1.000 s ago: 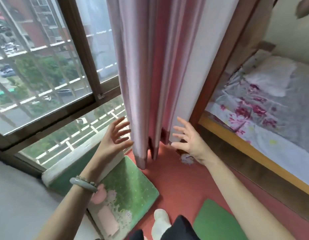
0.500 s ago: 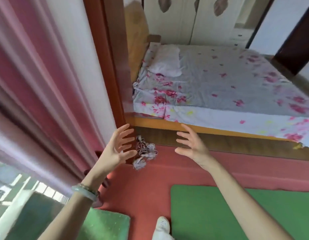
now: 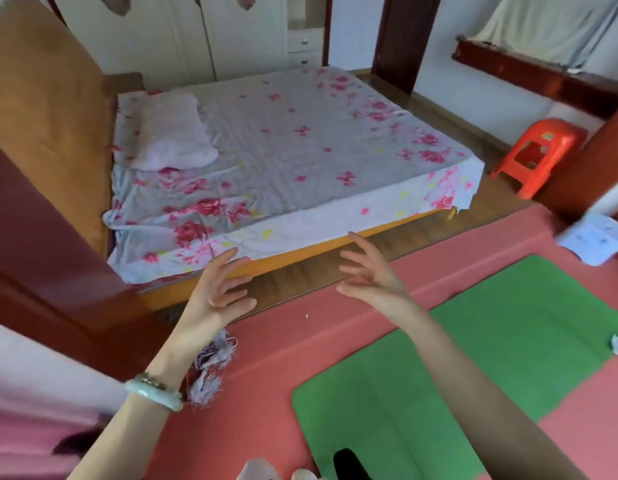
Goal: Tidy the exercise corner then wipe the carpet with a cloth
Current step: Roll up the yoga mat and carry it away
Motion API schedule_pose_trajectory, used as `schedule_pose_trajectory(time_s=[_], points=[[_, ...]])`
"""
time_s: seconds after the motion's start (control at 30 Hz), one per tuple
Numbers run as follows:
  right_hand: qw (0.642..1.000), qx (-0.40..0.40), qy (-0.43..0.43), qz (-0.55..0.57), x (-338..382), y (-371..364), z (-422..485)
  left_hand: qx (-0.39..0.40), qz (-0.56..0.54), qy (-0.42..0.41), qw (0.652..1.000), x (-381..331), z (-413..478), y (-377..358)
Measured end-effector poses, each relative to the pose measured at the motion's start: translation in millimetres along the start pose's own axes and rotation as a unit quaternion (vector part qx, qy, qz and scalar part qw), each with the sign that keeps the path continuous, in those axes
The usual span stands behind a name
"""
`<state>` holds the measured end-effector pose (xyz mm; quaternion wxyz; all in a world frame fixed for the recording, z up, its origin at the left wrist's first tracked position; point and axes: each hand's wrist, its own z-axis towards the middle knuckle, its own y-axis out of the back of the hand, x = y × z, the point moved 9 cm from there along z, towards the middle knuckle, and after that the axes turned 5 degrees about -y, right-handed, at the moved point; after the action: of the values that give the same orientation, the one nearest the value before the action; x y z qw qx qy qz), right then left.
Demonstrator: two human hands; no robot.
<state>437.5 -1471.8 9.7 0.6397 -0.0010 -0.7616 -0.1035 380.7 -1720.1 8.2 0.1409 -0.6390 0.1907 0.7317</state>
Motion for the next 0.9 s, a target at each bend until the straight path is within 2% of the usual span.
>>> schedule_pose_trajectory(time_s=[0.33,0.67,0.9], points=[[0.983,-0.177,-0.014,0.046,-4.9,79.9,37.9,0.174,-0.04,-0.027,0.984,4.9,152.2,-60.8],[0.934,-0.331,-0.004,0.131,3.7,102.8,86.2,0.335,-0.057,-0.054,0.939,-6.3,277.3,-89.3],[0.902,-0.405,-0.024,0.148,-6.3,137.6,97.3,0.409,-0.057,-0.057,0.909,2.5,332.4,-137.7]])
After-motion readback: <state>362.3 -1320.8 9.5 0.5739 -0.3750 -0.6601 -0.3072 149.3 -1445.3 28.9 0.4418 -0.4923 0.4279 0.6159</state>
